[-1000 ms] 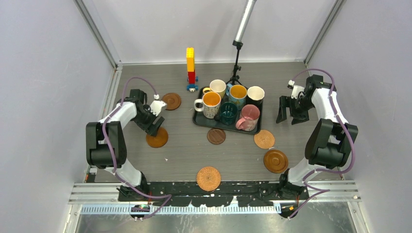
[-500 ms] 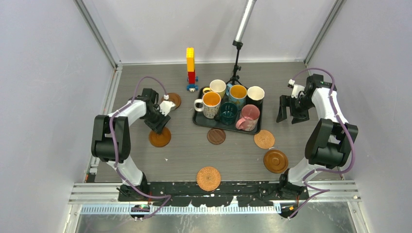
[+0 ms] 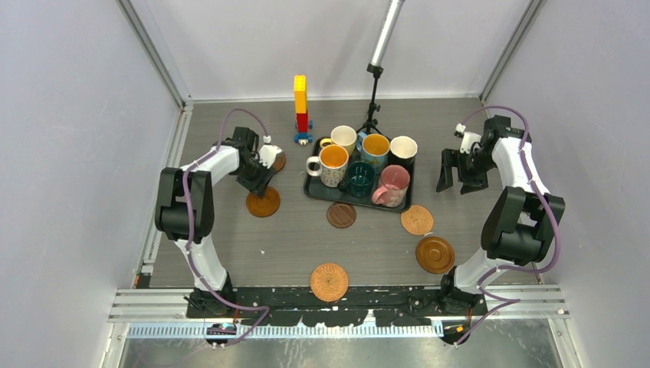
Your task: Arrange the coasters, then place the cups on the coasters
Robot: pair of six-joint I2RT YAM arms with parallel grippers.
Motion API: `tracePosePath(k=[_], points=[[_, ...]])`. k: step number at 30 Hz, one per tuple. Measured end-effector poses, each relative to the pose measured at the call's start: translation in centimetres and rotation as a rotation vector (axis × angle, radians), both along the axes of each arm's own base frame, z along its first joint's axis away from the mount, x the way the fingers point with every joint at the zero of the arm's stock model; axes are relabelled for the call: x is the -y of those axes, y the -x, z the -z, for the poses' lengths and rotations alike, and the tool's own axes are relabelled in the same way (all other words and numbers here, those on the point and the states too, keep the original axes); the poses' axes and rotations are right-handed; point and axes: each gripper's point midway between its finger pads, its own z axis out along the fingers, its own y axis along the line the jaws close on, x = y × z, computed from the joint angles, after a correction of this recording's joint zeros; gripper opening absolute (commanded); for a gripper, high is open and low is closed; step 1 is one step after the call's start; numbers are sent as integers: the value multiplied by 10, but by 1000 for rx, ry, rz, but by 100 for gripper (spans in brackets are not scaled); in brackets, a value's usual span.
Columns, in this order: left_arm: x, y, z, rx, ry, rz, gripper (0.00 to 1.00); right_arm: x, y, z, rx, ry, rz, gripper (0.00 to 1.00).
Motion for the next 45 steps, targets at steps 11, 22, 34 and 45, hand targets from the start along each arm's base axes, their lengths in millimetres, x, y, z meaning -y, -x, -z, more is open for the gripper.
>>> tracePosePath(k=[11, 22, 34, 45], points=[[6, -1, -19, 15, 31, -7, 75, 2, 0, -4, 3, 9, -20, 83], [179, 68, -127, 212, 251, 443, 76, 9, 32, -4, -86, 33, -125, 80], [256, 109, -117, 148, 357, 514, 75, 1, 126, 24, -219, 41, -324, 68], [190, 67, -141, 223, 385, 225, 75, -11, 145, 74, -254, 160, -521, 68]])
